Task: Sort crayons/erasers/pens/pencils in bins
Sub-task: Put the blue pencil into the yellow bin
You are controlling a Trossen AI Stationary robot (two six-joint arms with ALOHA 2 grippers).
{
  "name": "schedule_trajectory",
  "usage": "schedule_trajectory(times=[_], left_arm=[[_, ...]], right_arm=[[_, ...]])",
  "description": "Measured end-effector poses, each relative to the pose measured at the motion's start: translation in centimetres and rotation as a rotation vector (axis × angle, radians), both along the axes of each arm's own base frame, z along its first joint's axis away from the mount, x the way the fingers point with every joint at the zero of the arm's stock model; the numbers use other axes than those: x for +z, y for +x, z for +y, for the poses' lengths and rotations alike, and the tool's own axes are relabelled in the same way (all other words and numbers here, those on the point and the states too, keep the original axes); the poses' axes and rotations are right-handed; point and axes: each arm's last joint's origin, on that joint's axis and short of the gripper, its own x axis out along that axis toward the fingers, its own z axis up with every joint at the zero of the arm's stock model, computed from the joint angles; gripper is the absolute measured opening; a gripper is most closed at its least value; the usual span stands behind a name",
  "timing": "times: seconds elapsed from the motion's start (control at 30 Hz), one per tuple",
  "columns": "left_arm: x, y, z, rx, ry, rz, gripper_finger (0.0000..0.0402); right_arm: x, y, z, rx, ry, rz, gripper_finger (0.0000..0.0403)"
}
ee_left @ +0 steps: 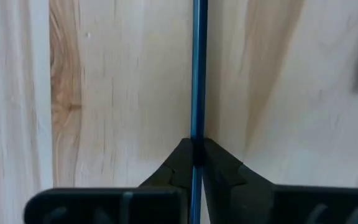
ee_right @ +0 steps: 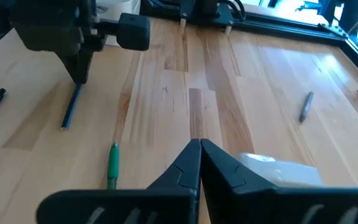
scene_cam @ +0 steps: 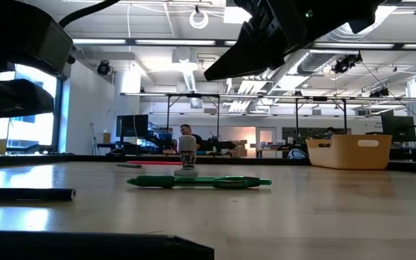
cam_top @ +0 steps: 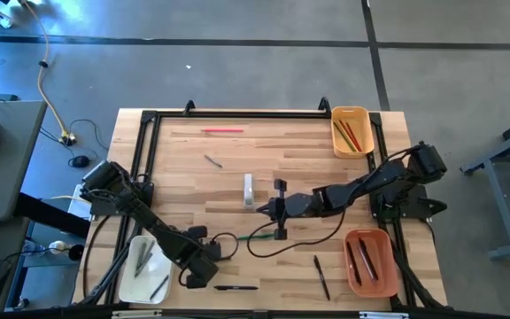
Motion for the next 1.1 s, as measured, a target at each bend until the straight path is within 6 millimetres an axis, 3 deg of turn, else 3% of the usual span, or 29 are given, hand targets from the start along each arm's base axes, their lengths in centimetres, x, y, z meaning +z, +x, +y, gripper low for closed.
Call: schedule_trajectory(times=[0.2,0.5,0.77,1.1], left_arm=[[0.2,0.3,0.7,-0.068,0.021,-0.01,0.0002],[0.8,0.7,1.4,-0.1,0.058,-0.055,0.0001],[1.1,1.1,2.3,-0.111,0.074,-0.061,0.0],[1.4,2.7,3.7,-0.143,0.015,-0.131,0.0]], right_arm=[[0.7,-1.1,0.5,-0.033,-0.015,0.005,0.0],[-2.3,-3.1,0.1,-0.066,0.14,-0.058,0.0],[-3.9,-5.3,1.1,-0.041,0.3,-0.163,0.0],[-5.9,-4.7,3.5,-0.056,0.402,-0.123,0.0001]])
